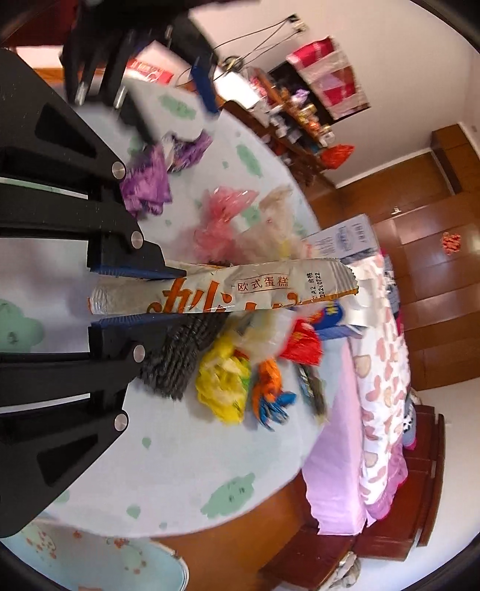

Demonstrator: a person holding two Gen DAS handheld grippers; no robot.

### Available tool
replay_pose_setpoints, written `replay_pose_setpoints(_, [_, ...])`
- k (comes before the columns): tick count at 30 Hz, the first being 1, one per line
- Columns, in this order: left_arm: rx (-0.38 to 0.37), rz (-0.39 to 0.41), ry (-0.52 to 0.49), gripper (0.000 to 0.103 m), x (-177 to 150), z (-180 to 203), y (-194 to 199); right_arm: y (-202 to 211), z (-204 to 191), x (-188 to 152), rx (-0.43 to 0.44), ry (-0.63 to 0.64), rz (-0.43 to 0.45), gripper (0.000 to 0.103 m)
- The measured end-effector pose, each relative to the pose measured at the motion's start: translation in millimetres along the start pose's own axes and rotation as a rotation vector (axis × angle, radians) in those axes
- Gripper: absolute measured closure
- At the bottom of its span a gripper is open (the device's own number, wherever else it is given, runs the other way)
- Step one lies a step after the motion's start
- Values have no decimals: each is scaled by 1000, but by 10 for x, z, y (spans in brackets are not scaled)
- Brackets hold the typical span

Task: Collect trash
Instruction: 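Grasp the white snack wrapper with the right gripper while the left gripper grasps the purple wrapper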

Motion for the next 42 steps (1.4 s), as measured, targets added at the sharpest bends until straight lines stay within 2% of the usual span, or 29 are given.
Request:
replay_pose_setpoints(2, [-61,-53,-36,28,-28,61,-180,143,33,8,-9,-5,30,85])
replay_pose_setpoints(5, [-75,-126,-73,29,-111,139,-342,328,144,-17,-23,-37,47,85])
replay_pose_setpoints(6, [-77,-125,-82,30,-138,157,-344,374,188,-41,-33,-44,46,85])
replay_pose_setpoints(10, [-114,-138,-15,32,-167,97,-350,483,350,-148,-75,-72,31,85])
replay_pose_setpoints(12, [-112,-138,12,60,-166,89,-342,529,405,-213,-90,-88,34,85])
replay_pose_setpoints(15, [-98,-141,60,71,-179,65,-346,595,476,-262,-95,-105,44,85])
replay_pose_setpoints(20, [-123,-124,208,80,-137,22,-290,710,551,-359,-102,-127,67,85])
replay_pose_setpoints(24, [-125,-87,335,80,-100,-39,-140,804,612,-416,-108,-139,87,85])
replay_pose_setpoints(28, [-129,-57,393,81,-73,11,41,899,676,-473,-123,-167,109,85])
replay_pose_setpoints(35, [-120,4,420,80,169,217,338,1071,766,-510,-159,-173,132,85])
replay_pose_setpoints(42, [-136,80,395,80,537,543,569,1317,888,-548,-209,-163,150,85])
Point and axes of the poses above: each gripper's, at about its wrist camera, not at the fingertips, and y roughly against the way its jaws point, z to its right, x to its top, the point moved 4 cm from there along -y, roughly the way its jaws point, and after that the axes turned 2 degrees about -z, right-handed, at the moved point
